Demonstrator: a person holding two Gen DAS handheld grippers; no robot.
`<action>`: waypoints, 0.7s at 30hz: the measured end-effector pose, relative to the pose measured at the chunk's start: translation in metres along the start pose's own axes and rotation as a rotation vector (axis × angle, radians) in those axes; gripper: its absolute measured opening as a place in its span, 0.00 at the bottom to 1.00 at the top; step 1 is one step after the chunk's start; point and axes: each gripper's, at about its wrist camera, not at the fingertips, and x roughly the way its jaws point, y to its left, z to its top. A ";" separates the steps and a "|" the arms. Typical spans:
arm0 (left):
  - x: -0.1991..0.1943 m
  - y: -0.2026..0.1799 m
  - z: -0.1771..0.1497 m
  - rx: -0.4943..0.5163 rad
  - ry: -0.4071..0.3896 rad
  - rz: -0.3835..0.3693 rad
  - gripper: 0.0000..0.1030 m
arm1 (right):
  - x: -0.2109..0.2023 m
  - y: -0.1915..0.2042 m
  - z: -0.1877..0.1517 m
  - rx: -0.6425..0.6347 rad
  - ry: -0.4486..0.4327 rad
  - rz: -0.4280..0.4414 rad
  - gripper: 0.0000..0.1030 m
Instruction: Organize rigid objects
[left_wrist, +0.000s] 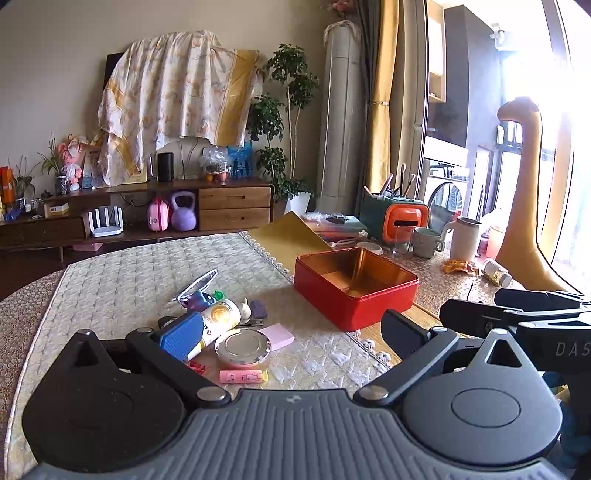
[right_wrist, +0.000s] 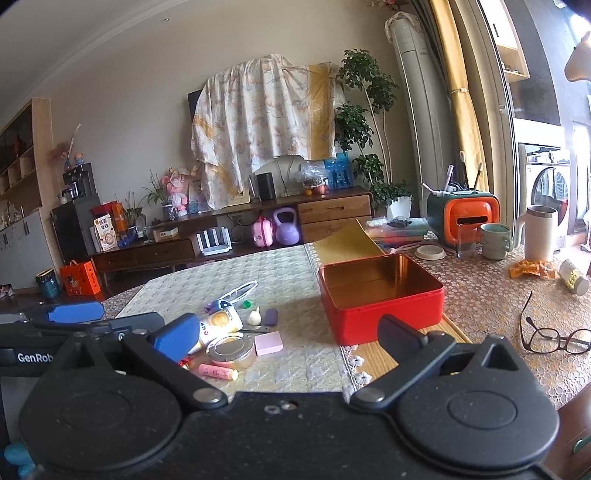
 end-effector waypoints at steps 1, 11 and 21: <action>0.000 -0.001 -0.001 0.002 -0.001 0.000 1.00 | 0.000 0.000 0.000 0.001 0.000 -0.002 1.00; 0.004 -0.003 -0.003 0.015 0.011 0.028 1.00 | 0.000 0.000 -0.001 -0.004 0.003 0.000 1.00; 0.026 0.006 -0.008 0.027 0.097 0.069 1.00 | 0.018 0.011 -0.002 -0.087 0.064 0.059 1.00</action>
